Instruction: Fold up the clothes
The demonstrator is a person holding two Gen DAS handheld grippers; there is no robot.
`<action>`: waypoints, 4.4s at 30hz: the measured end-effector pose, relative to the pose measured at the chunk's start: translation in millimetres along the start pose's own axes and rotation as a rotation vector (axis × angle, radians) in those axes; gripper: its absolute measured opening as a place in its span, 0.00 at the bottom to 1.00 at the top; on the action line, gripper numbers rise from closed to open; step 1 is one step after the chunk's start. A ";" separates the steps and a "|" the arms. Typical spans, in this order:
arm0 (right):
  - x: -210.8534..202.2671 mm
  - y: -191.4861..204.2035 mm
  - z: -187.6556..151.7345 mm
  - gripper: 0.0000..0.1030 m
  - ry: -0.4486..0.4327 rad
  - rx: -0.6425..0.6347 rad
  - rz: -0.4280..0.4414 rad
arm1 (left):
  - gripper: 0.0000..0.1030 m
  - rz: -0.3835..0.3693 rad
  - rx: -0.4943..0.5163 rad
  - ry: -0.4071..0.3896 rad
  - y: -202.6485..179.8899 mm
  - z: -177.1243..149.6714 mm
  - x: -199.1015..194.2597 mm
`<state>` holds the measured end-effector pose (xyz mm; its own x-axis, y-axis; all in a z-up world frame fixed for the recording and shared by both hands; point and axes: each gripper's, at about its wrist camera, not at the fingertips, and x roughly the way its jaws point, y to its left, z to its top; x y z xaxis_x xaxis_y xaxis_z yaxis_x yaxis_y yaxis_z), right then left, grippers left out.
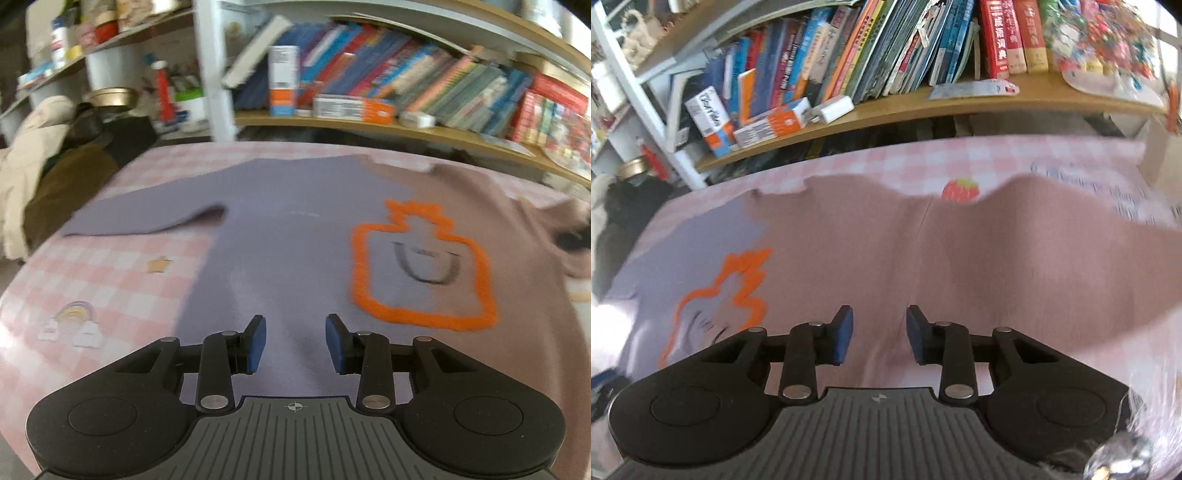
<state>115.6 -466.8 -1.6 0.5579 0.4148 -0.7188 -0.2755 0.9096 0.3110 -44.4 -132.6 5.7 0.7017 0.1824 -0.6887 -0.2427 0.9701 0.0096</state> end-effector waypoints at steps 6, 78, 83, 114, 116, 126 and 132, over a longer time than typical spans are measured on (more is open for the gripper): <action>-22.1 9.5 -32.1 0.25 0.038 0.090 -0.023 | 0.37 0.014 -0.045 -0.014 28.1 14.2 14.4; -48.8 56.0 -87.4 0.33 0.085 0.049 -0.128 | 0.39 -0.046 -0.180 0.050 90.4 -6.1 0.6; -55.2 63.8 -99.5 0.32 0.094 0.024 -0.132 | 0.39 -0.024 -0.204 0.079 89.8 -23.6 -7.4; -74.1 109.3 -139.2 0.12 0.008 0.054 -0.334 | 0.08 -0.181 -0.131 0.073 135.4 -25.7 1.0; -76.7 111.6 -140.3 0.28 0.001 0.062 -0.368 | 0.13 -0.184 -0.118 0.062 134.8 -25.6 -3.1; -107.7 138.8 -150.0 0.73 -0.091 0.081 -0.376 | 0.59 -0.217 -0.019 -0.030 104.7 -24.0 -37.5; -118.7 155.6 -161.2 0.90 -0.123 0.072 -0.409 | 0.80 -0.206 0.007 -0.050 86.2 -30.0 -57.2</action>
<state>-119.7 -378.4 31.9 0.6999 0.0153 -0.7141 0.0409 0.9973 0.0616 -125.5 -64.2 24.2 0.7686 -0.0122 -0.6397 -0.0863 0.9887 -0.1227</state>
